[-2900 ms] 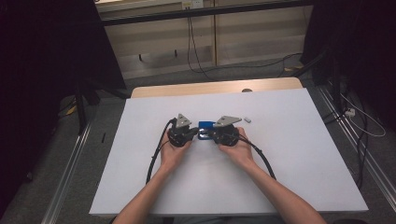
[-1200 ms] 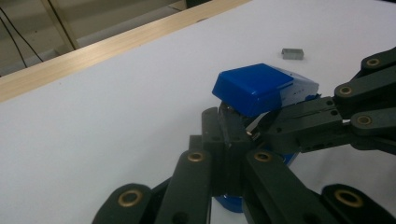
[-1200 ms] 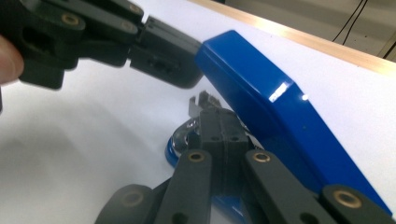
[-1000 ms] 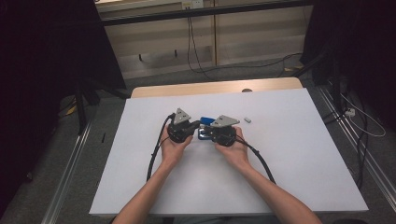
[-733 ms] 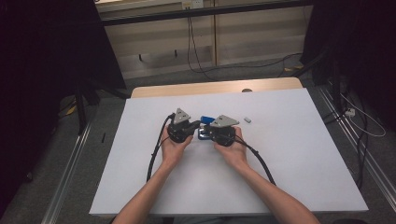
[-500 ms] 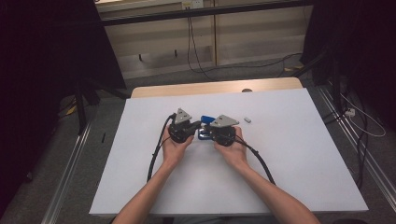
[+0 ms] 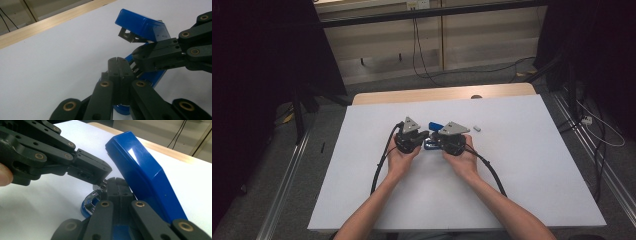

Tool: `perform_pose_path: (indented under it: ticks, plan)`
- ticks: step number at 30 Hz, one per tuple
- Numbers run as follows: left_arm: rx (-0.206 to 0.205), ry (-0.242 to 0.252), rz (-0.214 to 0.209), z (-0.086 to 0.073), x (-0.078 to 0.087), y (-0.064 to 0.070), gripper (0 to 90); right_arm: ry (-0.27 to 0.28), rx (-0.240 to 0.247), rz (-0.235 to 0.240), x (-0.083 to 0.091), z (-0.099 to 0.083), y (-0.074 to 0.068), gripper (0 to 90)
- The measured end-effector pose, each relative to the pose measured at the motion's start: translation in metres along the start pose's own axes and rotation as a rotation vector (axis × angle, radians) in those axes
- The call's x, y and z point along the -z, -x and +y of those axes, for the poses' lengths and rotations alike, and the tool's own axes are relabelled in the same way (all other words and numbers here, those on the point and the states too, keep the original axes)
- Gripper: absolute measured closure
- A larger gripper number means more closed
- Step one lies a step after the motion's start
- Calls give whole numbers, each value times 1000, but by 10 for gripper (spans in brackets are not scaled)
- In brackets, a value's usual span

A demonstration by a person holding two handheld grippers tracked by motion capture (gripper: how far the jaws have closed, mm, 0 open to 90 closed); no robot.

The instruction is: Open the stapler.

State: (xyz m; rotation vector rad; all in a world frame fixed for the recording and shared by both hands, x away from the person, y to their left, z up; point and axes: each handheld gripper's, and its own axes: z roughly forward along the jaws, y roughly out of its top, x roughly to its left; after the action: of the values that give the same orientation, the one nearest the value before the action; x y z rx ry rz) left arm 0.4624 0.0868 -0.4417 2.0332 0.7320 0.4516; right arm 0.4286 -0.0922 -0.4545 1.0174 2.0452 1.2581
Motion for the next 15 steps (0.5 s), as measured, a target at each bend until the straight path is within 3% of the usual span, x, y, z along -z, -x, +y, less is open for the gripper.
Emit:
perform_pose_path:
  ticks: [6,10,15]
  plan:
    - [3,-8,-7,-2,-2,-1,900,3,-10,7,-1,-1,0,900]
    - [-14,-32,12,-3,-3,1,900,7,-12,13,-3,-2,-2,900]
    - [3,-21,-4,-5,-4,-1,900,13,-20,8,-5,-2,-4,900]
